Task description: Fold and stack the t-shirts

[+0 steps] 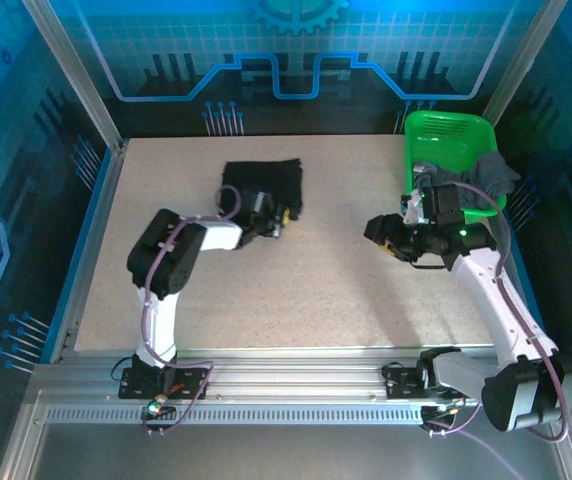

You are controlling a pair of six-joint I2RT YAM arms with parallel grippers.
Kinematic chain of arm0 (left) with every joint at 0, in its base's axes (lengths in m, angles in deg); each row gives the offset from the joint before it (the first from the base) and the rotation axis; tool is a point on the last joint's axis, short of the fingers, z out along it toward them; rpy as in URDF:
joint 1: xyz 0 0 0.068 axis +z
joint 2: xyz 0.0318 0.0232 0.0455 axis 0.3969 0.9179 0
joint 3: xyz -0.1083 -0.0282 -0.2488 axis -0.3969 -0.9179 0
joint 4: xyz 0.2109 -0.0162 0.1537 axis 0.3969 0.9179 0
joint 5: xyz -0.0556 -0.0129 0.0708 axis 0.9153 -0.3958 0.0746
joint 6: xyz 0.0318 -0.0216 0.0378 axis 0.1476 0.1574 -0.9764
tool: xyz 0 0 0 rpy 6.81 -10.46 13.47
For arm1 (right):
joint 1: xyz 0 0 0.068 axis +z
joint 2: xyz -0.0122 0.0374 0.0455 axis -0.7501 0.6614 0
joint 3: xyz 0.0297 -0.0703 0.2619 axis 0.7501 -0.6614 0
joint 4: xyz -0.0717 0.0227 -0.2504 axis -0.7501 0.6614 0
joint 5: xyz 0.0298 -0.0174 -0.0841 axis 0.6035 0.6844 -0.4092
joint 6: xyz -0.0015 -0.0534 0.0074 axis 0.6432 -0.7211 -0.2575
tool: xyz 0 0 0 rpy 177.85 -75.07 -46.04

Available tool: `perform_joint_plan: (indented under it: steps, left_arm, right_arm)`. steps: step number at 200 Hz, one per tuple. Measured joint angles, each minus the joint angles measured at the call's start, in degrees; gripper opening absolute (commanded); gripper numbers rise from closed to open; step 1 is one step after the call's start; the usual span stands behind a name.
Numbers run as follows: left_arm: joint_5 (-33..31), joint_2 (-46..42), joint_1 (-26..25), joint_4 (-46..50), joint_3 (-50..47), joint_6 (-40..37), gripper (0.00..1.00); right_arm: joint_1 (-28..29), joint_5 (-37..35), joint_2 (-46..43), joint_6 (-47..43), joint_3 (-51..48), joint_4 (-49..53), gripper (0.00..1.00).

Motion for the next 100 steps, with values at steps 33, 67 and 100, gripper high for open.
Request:
perform_joint_plan:
  steps: [33, 67, 100]
  left_arm:
    - [9.81, -0.57, 14.86, 3.41, 1.36, -12.35, 0.00]
    - [15.74, 2.34, 25.24, 11.13, 10.80, -24.46, 0.00]
    - [18.60, 8.96, 30.36, 17.75, 22.86, -34.42, 0.00]
  right_arm:
    - [4.09, -1.05, 3.93, 0.37, 3.28, -1.68, 0.54]
    - [6.75, -2.45, 8.48, 0.74, 6.01, -2.84, 0.53]
    - [7.80, -3.41, 11.04, 0.96, 8.20, -3.30, 0.53]
